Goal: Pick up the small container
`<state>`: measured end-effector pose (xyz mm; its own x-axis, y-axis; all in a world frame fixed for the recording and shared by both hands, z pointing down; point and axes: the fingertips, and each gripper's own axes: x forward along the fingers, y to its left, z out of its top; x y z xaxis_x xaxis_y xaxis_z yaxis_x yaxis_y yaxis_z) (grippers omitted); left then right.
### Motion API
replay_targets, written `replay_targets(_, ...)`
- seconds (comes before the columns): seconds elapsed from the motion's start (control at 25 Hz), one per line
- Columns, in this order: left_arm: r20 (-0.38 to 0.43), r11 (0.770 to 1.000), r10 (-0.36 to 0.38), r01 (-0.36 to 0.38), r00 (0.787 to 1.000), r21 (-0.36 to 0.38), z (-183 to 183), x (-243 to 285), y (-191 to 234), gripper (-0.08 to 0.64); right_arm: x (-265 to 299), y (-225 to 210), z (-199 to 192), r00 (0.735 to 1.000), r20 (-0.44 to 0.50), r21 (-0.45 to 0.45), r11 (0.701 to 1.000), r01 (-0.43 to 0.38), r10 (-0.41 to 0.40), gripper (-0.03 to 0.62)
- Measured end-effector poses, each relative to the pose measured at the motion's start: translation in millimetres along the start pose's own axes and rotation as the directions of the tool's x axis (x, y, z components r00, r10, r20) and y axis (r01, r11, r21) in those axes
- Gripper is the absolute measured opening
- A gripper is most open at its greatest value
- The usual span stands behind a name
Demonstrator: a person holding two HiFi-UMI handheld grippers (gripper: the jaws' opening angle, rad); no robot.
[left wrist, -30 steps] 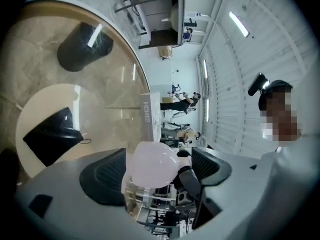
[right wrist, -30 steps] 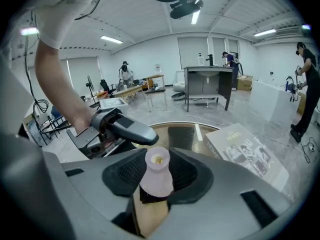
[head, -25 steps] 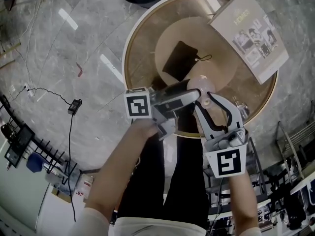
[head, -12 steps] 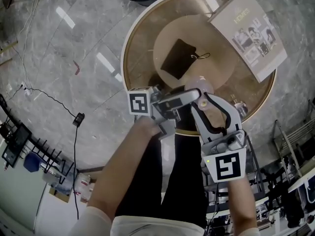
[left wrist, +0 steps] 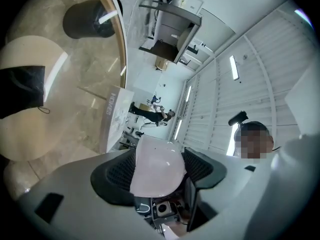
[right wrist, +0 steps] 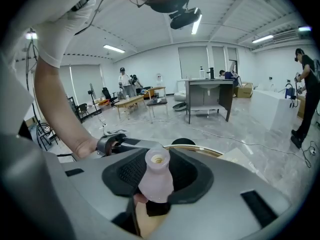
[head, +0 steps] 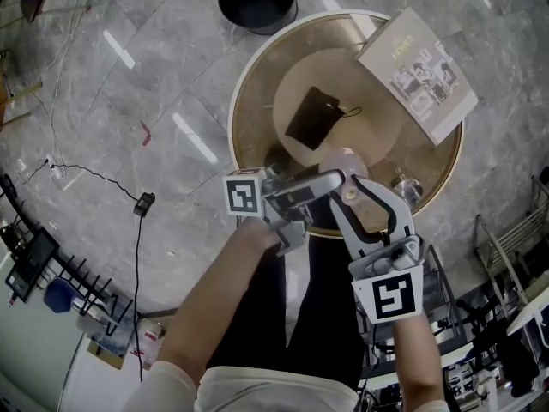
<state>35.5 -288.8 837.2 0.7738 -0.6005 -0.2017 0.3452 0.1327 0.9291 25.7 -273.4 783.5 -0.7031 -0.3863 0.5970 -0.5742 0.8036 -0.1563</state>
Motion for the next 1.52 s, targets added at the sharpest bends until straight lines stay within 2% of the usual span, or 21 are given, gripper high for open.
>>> replay_targets(0.24, -0.010, 1.000, -0.030, 0.030, 0.999, -0.007, -8.8, 6.1, -57.3, 0.314, -22.6, 14.2, 44.5, 1.000, 0.019, -0.029, 1.000, 0.005, -0.005, 0.152)
replay_targets(0.4, -0.031, 1.000, -0.025, 0.024, 0.999, -0.004, -21.9, 10.1, -93.3, 0.314, -44.1, 24.3, 76.4, 1.000, 0.025, -0.055, 0.998, 0.007, -0.005, 0.152)
replay_targets(0.68, -0.043, 0.999, -0.040, 0.039, 0.998, -0.027, -47.4, 15.5, -168.4, 0.313, -85.9, 45.4, 145.0, 0.997, 0.076, -0.069, 0.997, 0.023, -0.018, 0.152)
replay_targets(0.92, -0.046, 0.998, -0.054, 0.053, 0.997, -0.023, -76.5, 19.4, -213.1, 0.313, -124.3, 64.3, 177.9, 0.992, 0.121, -0.093, 0.995, 0.044, -0.033, 0.152)
replay_targets(1.12, -0.076, 0.999, -0.039, 0.036, 0.996, -0.030, -111.2, 13.3, -245.9, 0.313, -159.6, 89.5, 197.1, 0.987, 0.156, -0.062, 0.997, 0.056, -0.046, 0.152)
replay_targets(1.52, -0.168, 1.000, -0.023, 0.022, 0.986, -0.005, -163.3, 3.2, -314.3, 0.311, -217.7, 134.2, 242.4, 0.961, 0.245, 0.019, 0.991, 0.131, -0.131, 0.152)
